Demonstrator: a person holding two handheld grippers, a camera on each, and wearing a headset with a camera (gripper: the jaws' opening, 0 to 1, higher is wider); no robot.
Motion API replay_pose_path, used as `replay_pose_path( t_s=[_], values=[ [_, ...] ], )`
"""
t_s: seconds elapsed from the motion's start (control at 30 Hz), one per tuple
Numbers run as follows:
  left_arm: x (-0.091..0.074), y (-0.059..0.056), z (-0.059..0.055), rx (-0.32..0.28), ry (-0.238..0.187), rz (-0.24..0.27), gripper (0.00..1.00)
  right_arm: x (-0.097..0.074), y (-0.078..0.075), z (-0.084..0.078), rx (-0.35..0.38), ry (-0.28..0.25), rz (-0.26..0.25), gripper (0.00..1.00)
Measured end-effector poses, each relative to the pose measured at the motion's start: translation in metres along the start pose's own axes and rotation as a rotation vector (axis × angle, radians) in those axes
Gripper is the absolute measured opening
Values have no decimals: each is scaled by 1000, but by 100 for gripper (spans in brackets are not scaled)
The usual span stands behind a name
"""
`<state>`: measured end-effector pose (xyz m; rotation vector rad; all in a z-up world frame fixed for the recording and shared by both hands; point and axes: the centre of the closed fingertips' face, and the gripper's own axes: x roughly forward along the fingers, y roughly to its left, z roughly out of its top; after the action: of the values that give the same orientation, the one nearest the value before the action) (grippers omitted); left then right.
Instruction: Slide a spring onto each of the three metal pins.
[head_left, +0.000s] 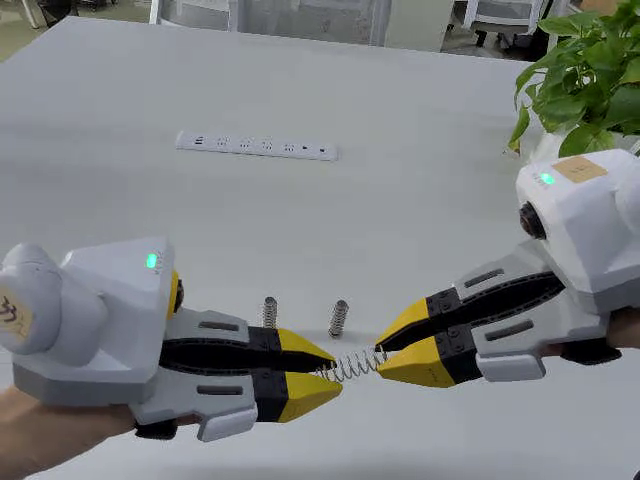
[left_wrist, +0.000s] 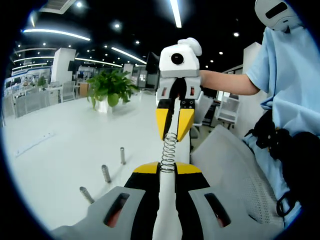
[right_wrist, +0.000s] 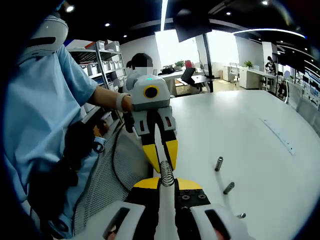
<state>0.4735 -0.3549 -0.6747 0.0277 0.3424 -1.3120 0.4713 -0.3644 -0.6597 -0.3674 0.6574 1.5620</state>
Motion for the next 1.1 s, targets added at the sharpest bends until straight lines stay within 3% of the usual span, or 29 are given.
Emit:
replay_pose_path(
  t_s=[0.27,0.57,1.1],
  values=[
    [8,-1,-2,-23,14,-2,7,-1,4,14,-75,39,-32,6],
    [17,-1,-5,-20,42,-6,7,3,5,17,-130,72,-40,6],
    [20,-2,-7,-41,35,-2,6,1,2,13,-134,80,-41,6]
  ],
)
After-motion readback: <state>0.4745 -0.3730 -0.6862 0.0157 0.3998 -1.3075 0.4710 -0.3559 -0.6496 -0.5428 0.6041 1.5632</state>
